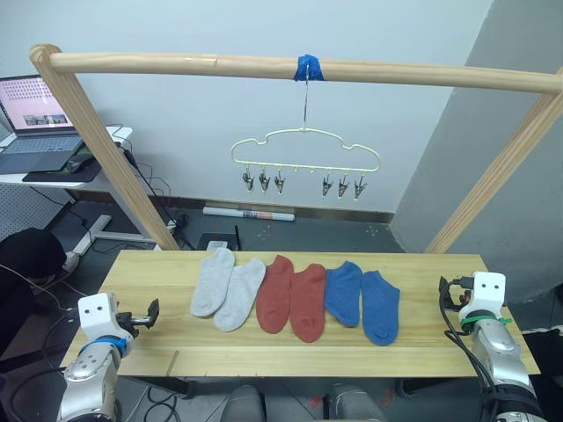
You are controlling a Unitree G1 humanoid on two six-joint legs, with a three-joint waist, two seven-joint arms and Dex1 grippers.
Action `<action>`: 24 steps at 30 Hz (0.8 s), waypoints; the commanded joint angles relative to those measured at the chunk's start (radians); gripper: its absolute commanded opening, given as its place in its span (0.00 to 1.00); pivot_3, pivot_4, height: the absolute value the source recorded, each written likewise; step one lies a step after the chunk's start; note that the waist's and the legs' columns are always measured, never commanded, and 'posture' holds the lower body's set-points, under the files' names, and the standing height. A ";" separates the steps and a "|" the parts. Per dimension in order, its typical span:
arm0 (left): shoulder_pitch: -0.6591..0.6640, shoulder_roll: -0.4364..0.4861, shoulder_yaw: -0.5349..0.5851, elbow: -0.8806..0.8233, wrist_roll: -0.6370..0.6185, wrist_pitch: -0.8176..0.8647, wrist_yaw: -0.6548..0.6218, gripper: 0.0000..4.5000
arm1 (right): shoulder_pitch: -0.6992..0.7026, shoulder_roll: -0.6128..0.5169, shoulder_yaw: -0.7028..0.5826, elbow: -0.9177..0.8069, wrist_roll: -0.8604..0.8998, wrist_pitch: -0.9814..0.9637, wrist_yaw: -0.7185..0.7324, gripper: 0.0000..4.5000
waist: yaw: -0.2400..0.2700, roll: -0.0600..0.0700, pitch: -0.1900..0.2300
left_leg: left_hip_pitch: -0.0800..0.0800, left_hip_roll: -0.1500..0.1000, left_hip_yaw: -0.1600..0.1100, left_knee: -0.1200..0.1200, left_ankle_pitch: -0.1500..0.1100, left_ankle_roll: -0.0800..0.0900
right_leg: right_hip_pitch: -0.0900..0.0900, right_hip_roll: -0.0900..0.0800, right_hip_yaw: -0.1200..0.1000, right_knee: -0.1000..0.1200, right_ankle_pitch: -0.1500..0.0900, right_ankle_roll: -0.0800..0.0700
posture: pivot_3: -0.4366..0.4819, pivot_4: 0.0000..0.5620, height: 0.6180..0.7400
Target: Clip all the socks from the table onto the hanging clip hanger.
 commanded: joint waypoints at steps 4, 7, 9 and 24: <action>0.003 0.020 0.039 -0.042 -0.025 0.009 0.001 0.99 | -0.024 -0.011 -0.016 -0.016 0.008 -0.008 -0.001 1.00 | -0.001 0.000 0.000 | 0.000 0.000 0.000 0.000 0.000 0.000 | 0.000 0.000 0.000 0.000 0.000 0.000 | 0.61 0.16 1.00; 0.009 0.020 0.044 -0.052 -0.033 0.013 -0.001 0.99 | -0.025 -0.012 -0.016 -0.018 0.008 -0.009 0.000 1.00 | -0.001 0.000 0.000 | 0.000 0.000 0.000 0.000 0.000 0.000 | 0.000 0.000 0.000 0.000 0.000 0.000 | 0.61 0.16 1.00; 0.016 0.020 0.048 -0.064 -0.038 0.017 -0.005 0.99 | -0.023 -0.014 -0.010 -0.028 0.003 -0.013 0.006 1.00 | 0.000 0.000 0.000 | 0.000 0.000 0.000 0.000 0.000 0.000 | 0.000 0.000 0.000 0.000 0.000 0.000 | 0.61 0.16 1.00; -0.016 0.082 -0.030 -0.605 -0.210 0.254 -0.202 0.99 | -0.048 -0.075 0.209 -0.610 0.229 0.346 0.478 1.00 | 0.005 0.001 0.004 | -0.001 0.000 -0.001 0.000 0.000 0.000 | 0.000 0.000 -0.001 0.000 -0.003 -0.006 | 0.57 0.14 1.00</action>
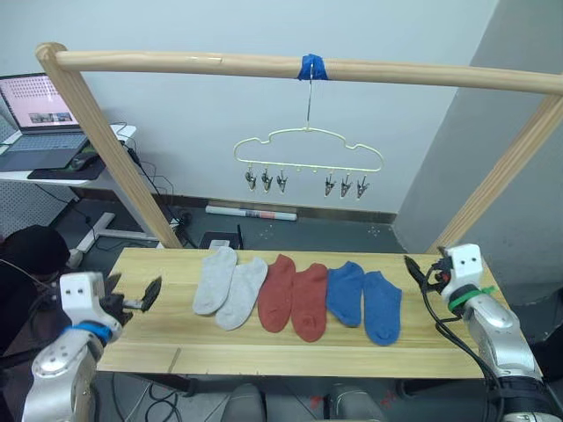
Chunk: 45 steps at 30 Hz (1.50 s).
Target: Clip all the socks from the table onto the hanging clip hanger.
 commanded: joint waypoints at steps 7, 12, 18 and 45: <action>-0.370 -0.089 -0.174 0.018 0.023 0.008 -0.007 0.80 | -0.219 0.033 0.139 -0.300 0.196 0.265 0.154 1.00 | -0.007 -0.001 0.000 | -0.003 0.000 -0.001 0.001 0.000 0.000 | -0.002 0.001 -0.001 -0.001 0.005 0.008 | 0.51 0.13 1.00; -0.510 -0.152 -0.223 0.171 0.074 -0.049 0.002 0.61 | -0.297 0.099 0.196 -0.314 0.183 0.301 0.126 1.00 | -0.010 -0.001 0.000 | -0.004 0.000 -0.002 0.000 0.000 0.000 | -0.003 0.002 -0.002 0.000 0.005 0.008 | 0.50 0.14 1.00; -0.609 -0.192 -0.238 0.336 0.128 -0.158 0.001 0.61 | -0.347 0.157 0.237 -0.317 0.165 0.308 0.117 1.00 | -0.008 -0.001 0.000 | -0.015 0.000 -0.008 0.003 0.000 0.000 | -0.009 0.002 -0.007 -0.001 0.007 0.004 | 0.48 0.14 1.00; -0.823 -0.267 -0.252 0.740 0.206 -0.435 0.023 0.61 | -0.422 0.215 0.263 -0.327 0.139 0.310 0.092 1.00 | -0.013 0.000 0.000 | -0.017 -0.001 -0.018 0.009 0.000 0.000 | -0.005 0.003 -0.016 0.001 0.007 0.005 | 0.44 0.14 1.00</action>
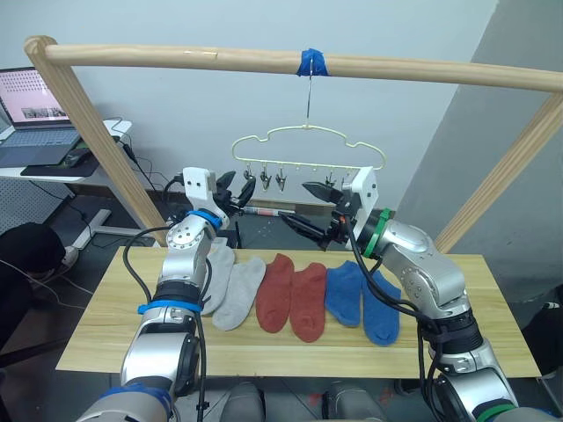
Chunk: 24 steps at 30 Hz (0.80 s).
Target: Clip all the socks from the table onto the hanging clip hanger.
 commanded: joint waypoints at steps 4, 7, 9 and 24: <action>-0.061 -0.004 0.008 0.043 0.015 -0.054 0.016 0.61 | -0.029 0.007 -0.015 -0.046 0.009 -0.003 -0.014 1.00 | 0.000 0.000 0.000 | -0.001 0.000 -0.003 0.002 0.000 0.000 | 0.001 0.000 -0.003 0.000 0.000 0.000 | 0.44 0.14 1.00; -0.074 -0.005 0.008 0.059 0.017 -0.062 0.018 0.61 | -0.033 0.006 -0.017 -0.045 0.011 -0.002 -0.016 1.00 | -0.001 0.000 0.000 | -0.001 0.000 -0.004 0.002 0.000 0.000 | 0.001 0.000 -0.004 0.000 0.000 0.000 | 0.44 0.14 1.00; -0.081 -0.006 0.009 0.069 0.019 -0.068 0.018 0.61 | -0.034 0.005 -0.017 -0.046 0.011 -0.002 -0.016 1.00 | -0.001 0.000 0.000 | -0.002 0.000 -0.005 0.002 0.000 0.000 | 0.001 0.000 -0.005 0.000 0.000 0.000 | 0.44 0.14 1.00; -0.137 -0.002 0.008 0.167 0.027 -0.095 0.010 0.61 | -0.040 0.004 -0.024 -0.049 0.012 0.000 -0.023 1.00 | -0.008 0.000 0.000 | -0.004 0.000 -0.008 0.004 0.000 0.000 | 0.001 0.000 -0.009 0.001 0.000 0.000 | 0.42 0.14 1.00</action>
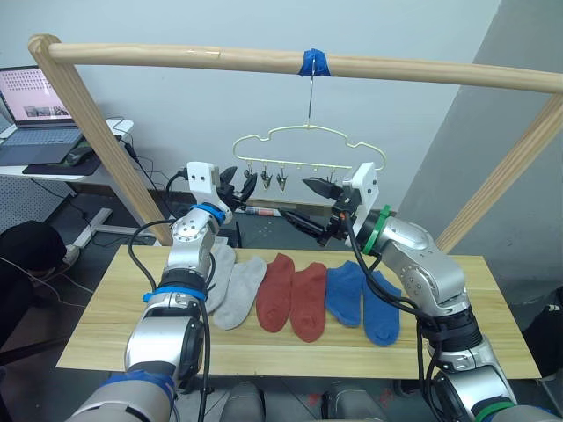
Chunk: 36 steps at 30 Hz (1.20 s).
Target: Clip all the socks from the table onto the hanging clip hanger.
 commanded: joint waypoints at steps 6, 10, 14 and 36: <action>-0.053 -0.002 0.007 0.019 0.005 -0.038 -0.011 0.61 | -0.029 -0.001 -0.023 -0.049 0.013 0.000 -0.006 1.00 | -0.003 0.000 0.000 | 0.000 0.000 0.000 0.000 0.000 0.000 | 0.000 0.000 0.000 0.000 0.000 0.000 | 0.42 0.14 1.00; -0.055 -0.003 0.007 0.028 0.004 -0.045 -0.018 0.48 | -0.031 0.000 -0.023 -0.047 0.015 0.001 -0.004 1.00 | -0.006 0.000 0.000 | -0.001 0.000 -0.001 0.001 0.000 0.000 | 0.000 0.000 -0.001 0.000 0.000 0.000 | 0.43 0.13 1.00; -0.052 -0.007 0.014 0.017 -0.009 -0.047 -0.034 0.21 | -0.030 0.000 -0.021 -0.047 0.018 0.003 -0.002 1.00 | -0.009 0.000 0.000 | -0.001 0.000 -0.001 0.001 0.000 0.000 | 0.000 0.000 -0.001 0.000 0.000 0.000 | 0.43 0.13 1.00; 0.155 0.104 -0.005 -0.409 -0.037 0.249 -0.117 0.00 | 0.307 -0.245 -0.079 0.243 -0.267 -0.046 -0.154 1.00 | -0.014 0.001 0.001 | 0.002 0.000 -0.001 0.001 0.000 0.000 | 0.003 0.000 -0.001 0.001 0.000 0.001 | 0.45 0.17 1.00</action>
